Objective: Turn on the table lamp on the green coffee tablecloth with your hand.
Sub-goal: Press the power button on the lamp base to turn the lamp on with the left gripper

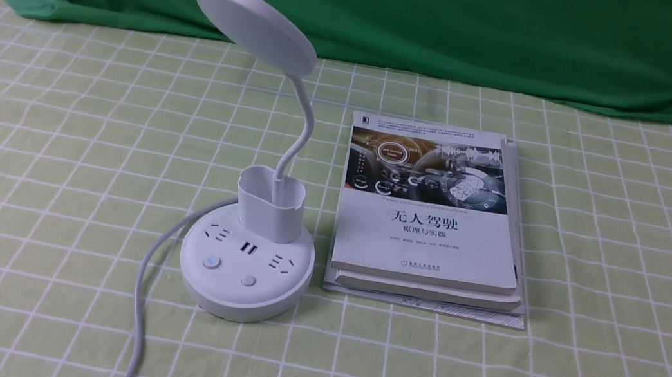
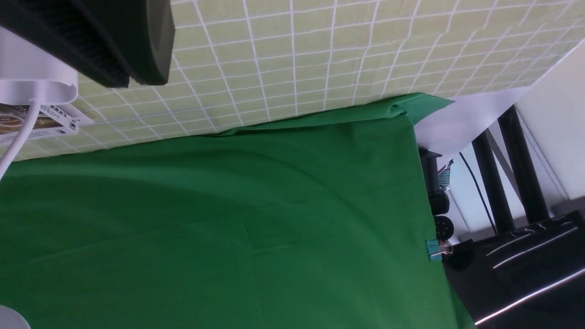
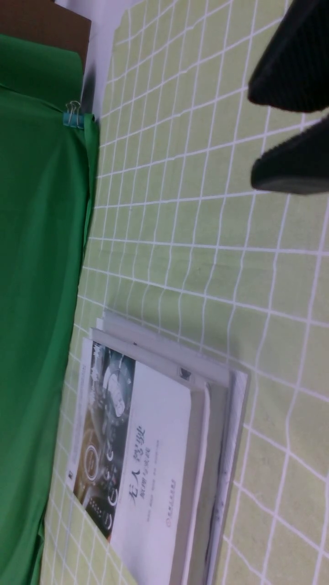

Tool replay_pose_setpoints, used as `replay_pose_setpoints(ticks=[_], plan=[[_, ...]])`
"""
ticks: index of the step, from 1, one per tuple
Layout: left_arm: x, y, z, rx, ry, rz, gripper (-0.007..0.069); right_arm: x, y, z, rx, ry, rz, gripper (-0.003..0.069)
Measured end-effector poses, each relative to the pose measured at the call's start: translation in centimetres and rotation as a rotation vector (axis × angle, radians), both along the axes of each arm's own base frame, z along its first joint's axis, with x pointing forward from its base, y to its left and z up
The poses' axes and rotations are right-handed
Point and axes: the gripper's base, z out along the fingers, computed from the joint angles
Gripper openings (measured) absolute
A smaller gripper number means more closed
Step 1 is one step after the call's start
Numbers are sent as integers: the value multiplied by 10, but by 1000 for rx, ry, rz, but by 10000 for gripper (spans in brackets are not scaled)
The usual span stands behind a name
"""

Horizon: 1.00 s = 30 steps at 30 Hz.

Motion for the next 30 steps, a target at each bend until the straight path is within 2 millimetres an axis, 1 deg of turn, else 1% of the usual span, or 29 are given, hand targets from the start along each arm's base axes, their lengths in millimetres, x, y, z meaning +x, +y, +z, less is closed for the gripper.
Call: replay_pose_setpoints(ticks=[3,5,6,11,12,13,14,17,19,23,24,25,26,27,28,29,30], plan=[[0,0,1,2,-13,0,19,0,0,0,0,0,0,245],[-1,0,5,-27,-56,-3,19,0,0,0,0,0,0,245],[-1,0,7,-54,-74,-6,19,0,0,0,0,0,0,245],[-6,2,22,-315,-234,-59,19,0,0,0,0,0,0,245],[-6,2,23,-315,-244,-60,19,0,0,0,0,0,0,245],[-9,3,30,-364,-329,-83,19,0,0,0,0,0,0,245],[-11,3,33,-374,-369,-92,19,0,0,0,0,0,0,245],[-14,3,43,-388,-413,-107,19,0,0,0,0,0,0,245],[-19,3,60,-387,-427,-112,19,0,0,0,0,0,0,245],[-28,3,97,-378,-410,-114,19,0,0,0,0,0,0,245],[-28,3,99,-379,-415,-115,19,0,0,0,0,0,0,245],[-27,2,115,-376,-355,-109,19,0,0,0,0,0,0,245],[-28,2,123,-376,-340,-108,19,0,0,0,0,0,0,245],[-24,2,128,-372,-282,-100,19,0,0,0,0,0,0,245],[-20,1,137,-370,-224,-93,19,0,0,0,0,0,0,245],[-18,1,140,-369,-189,-88,19,0,0,0,0,0,0,245],[-11,0,143,-366,-113,-77,19,0,0,0,0,0,0,245]])
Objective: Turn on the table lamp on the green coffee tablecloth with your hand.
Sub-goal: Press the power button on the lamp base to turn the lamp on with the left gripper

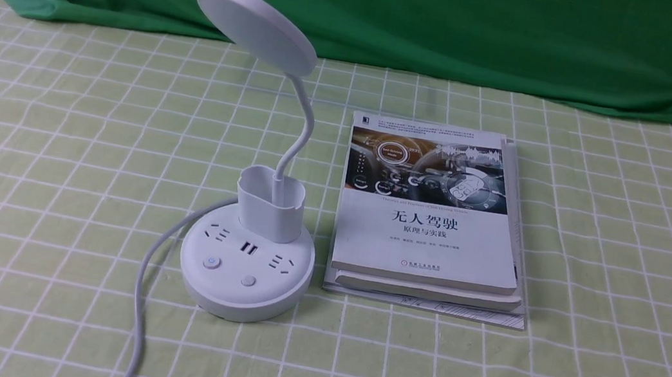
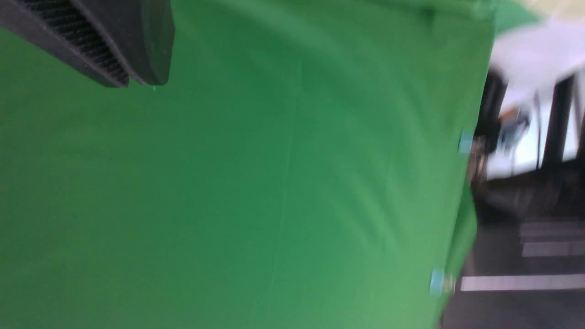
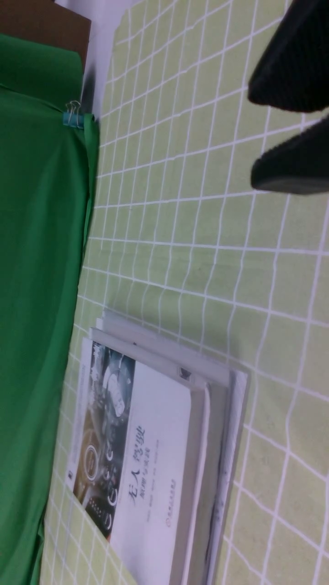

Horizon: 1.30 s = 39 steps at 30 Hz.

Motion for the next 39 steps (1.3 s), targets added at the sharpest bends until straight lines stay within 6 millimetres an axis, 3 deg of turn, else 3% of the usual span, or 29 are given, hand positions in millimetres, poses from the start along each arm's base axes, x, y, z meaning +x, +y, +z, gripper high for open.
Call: replay_pose_setpoints(ticks=[2,8,16,39], plan=[[6,-1,4,5,63,-3,19,0,0,0,0,0,0,245],[42,-1,-12,112,340,20,19,0,0,0,0,0,0,245],[62,-2,-32,188,556,19,19,0,0,0,0,0,0,245],[108,-7,-73,148,888,-25,19,0,0,0,0,0,0,245]])
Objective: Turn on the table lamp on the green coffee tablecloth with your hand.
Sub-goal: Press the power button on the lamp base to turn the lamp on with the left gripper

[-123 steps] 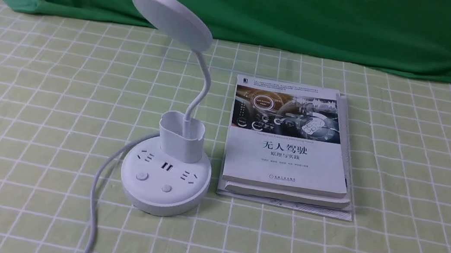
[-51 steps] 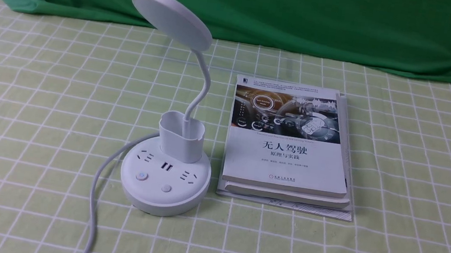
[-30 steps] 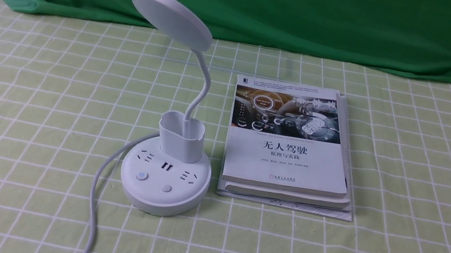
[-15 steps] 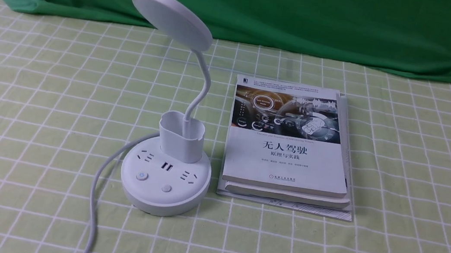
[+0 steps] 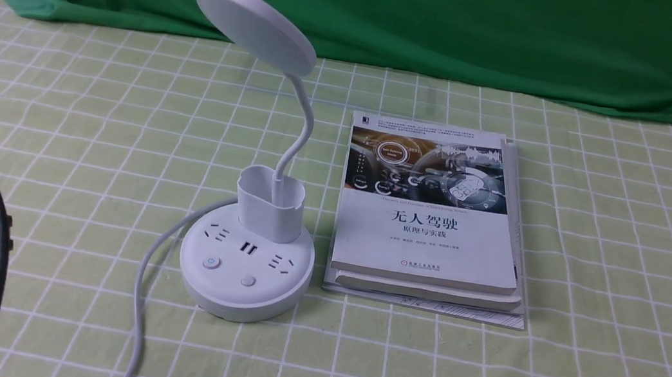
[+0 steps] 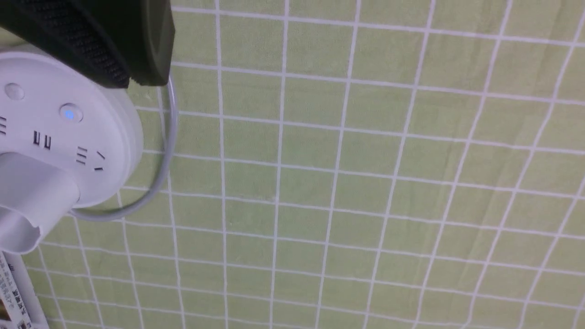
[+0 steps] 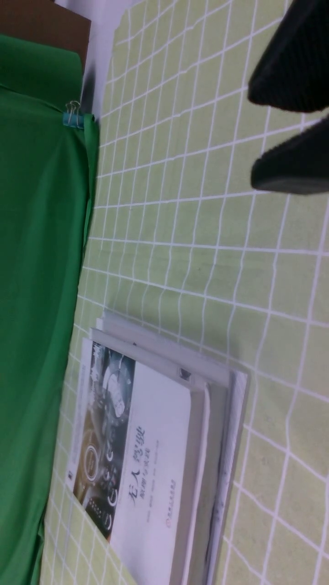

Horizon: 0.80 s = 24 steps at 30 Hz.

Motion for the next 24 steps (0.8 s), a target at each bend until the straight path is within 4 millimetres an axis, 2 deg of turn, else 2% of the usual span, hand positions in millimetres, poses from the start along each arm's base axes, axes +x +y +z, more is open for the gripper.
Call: replay_pose_setpoints(ticks=[24], plan=[[1,0,-1,-1,9,-1,19,0,0,0,0,0,0,245]])
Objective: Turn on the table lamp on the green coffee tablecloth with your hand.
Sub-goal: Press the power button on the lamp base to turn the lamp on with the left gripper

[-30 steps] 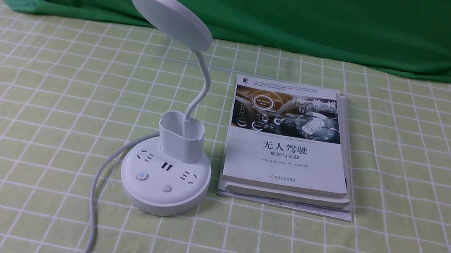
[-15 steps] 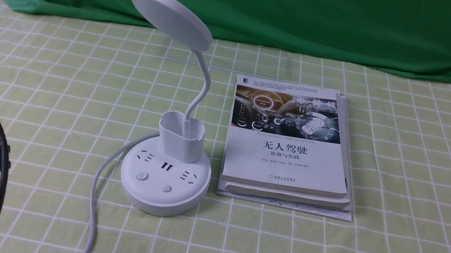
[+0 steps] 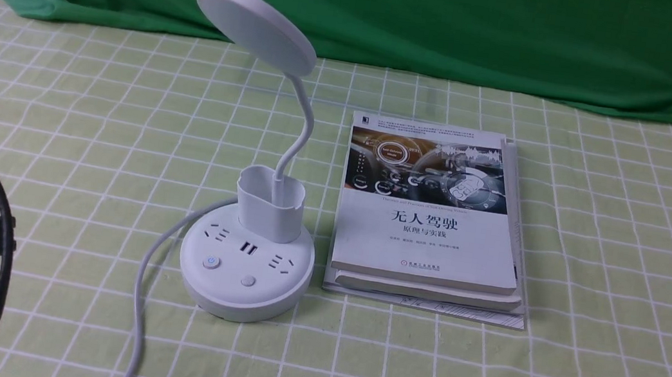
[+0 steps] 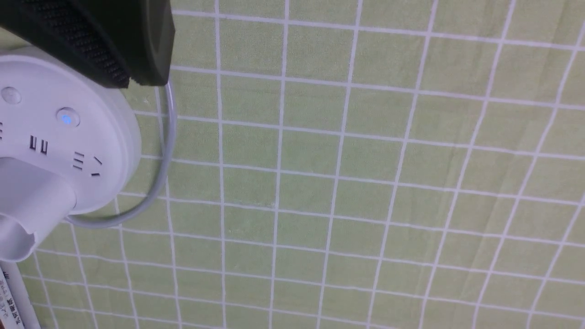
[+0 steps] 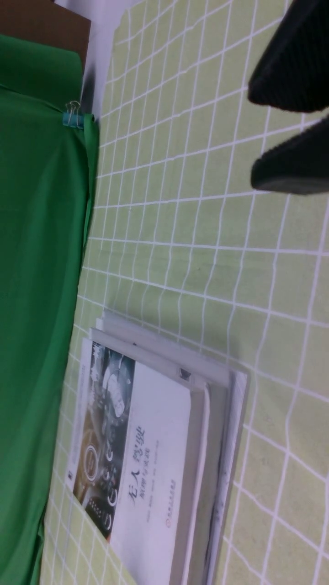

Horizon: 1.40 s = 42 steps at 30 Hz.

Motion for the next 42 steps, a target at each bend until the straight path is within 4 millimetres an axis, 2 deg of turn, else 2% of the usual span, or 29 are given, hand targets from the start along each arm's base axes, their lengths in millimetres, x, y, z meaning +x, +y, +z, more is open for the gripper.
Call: replay_pose_setpoints(ticks=[5,9,13,16,19,21,22,24,30,37,42], plan=[[1,0,1,3,-14,-2,19,0,0,0,0,0,0,245],[13,-3,6,2,-21,-32,19,0,0,0,0,0,0,245],[47,-17,12,-25,51,-163,19,0,0,0,0,0,0,245],[69,-33,5,-34,126,-282,19,0,0,0,0,0,0,245],[92,-60,-14,-20,203,-408,19,0,0,0,0,0,0,245],[99,-78,-29,14,245,-470,19,0,0,0,0,0,0,245],[100,-80,-31,14,253,-475,19,0,0,0,0,0,0,245],[107,-100,-51,75,326,-514,19,0,0,0,0,0,0,245],[125,-120,-71,177,377,-541,19,0,0,0,0,0,0,245],[128,-141,-85,224,377,-608,16,0,0,0,0,0,0,245],[135,-146,-98,249,352,-613,16,0,0,0,0,0,0,245]])
